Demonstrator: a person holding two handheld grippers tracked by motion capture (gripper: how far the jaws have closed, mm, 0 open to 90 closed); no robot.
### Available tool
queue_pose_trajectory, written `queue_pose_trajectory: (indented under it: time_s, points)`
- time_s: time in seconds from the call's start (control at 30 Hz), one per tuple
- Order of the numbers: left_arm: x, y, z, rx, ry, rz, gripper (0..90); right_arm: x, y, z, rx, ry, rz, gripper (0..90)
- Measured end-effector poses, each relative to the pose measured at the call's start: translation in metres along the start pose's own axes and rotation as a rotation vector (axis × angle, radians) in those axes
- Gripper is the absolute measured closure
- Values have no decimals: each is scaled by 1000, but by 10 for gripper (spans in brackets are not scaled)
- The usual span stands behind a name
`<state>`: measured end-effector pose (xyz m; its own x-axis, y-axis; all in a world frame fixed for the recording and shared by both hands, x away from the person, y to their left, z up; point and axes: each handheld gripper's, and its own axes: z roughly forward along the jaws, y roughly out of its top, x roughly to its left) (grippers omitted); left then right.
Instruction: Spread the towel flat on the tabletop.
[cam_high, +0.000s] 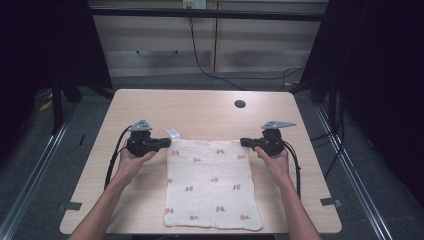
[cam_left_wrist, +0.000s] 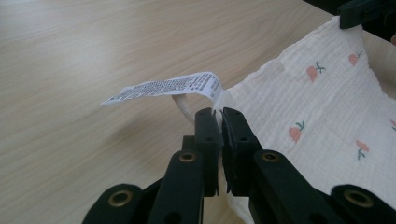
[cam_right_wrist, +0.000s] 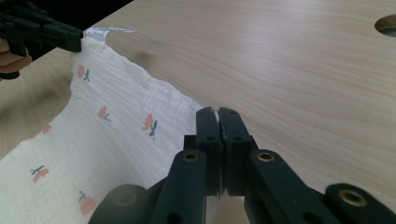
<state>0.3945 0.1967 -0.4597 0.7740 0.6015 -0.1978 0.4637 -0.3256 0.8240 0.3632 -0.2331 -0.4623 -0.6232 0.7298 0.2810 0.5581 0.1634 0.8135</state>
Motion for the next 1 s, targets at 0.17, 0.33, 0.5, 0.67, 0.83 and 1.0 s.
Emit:
queue_pose_trajectory:
  time_s: [0.17,0.33,0.5,0.67,0.83,1.0]
  points:
    - [3,7,-6,-16,13,-5,856,2,12,-3,-10,-10,-25,876]
    - [2,20,-14,-55,17,0,856,2,21,-9,-24,-16,-35,877]
    - [1,26,-14,-74,12,4,856,3,27,-12,-13,-13,-44,877]
    - [3,34,-15,-93,8,-6,856,4,34,-16,-24,-21,-53,878]
    - [3,41,-15,-98,3,-3,856,2,40,-19,-22,-26,-58,878]
    - [-4,45,-17,-107,10,12,856,3,49,-21,-26,-31,-75,878]
